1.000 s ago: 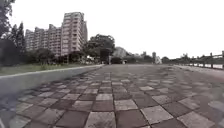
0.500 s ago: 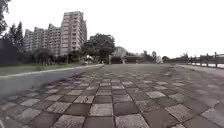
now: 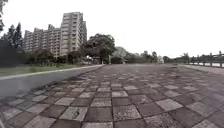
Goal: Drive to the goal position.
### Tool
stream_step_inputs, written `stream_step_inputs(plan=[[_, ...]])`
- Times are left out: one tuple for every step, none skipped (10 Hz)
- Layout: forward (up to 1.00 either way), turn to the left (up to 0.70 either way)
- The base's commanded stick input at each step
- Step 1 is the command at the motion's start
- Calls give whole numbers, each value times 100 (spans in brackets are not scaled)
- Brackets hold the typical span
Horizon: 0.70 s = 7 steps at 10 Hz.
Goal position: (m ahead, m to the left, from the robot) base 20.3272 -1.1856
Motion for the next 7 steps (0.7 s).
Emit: stream_step_inputs(plan=[[100, 0], [100, 0], [100, 0], [100, 0], [100, 0], [100, 0], [100, 0]])
